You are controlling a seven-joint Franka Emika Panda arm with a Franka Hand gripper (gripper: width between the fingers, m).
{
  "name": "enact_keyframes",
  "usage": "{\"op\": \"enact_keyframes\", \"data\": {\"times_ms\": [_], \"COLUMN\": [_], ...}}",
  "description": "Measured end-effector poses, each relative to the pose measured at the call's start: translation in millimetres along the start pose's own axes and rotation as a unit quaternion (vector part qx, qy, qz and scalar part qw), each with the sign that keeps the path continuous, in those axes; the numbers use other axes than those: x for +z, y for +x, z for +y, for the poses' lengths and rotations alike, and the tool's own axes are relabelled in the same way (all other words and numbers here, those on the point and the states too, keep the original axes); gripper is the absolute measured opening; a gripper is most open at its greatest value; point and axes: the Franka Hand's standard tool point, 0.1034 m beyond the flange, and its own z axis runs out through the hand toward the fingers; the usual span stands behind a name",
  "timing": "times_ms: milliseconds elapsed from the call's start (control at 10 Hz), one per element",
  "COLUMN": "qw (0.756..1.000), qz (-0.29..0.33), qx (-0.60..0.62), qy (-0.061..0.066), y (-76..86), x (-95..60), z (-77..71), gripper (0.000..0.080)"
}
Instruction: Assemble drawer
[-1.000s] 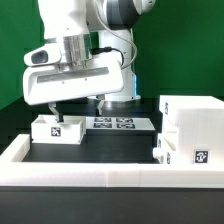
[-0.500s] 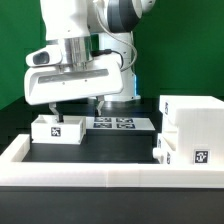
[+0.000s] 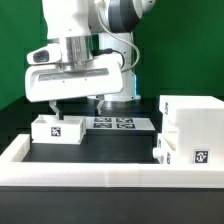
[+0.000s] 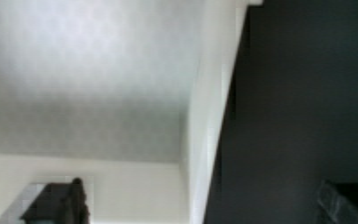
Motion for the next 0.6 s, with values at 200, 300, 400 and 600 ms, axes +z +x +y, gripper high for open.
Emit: {"op": "enact_keyframes", "data": {"times_ms": [200,300,400,600], "qw": [1.000,1.000,1.000,1.000], "qz": [0.004,0.015,0.017,0.020], "qx": [0.006,0.004,0.003,-0.002], "qy": [-0.004,-0.011,-0.013,-0.015], "y": [-6.2,-13.1,-20.5,-24.1], "x": [6.2,14.6,24.2,34.1], "z": [-5.0,-2.2,-2.2,-2.5], "gripper": [0.0648,0.0648,0.0648,0.0648]}}
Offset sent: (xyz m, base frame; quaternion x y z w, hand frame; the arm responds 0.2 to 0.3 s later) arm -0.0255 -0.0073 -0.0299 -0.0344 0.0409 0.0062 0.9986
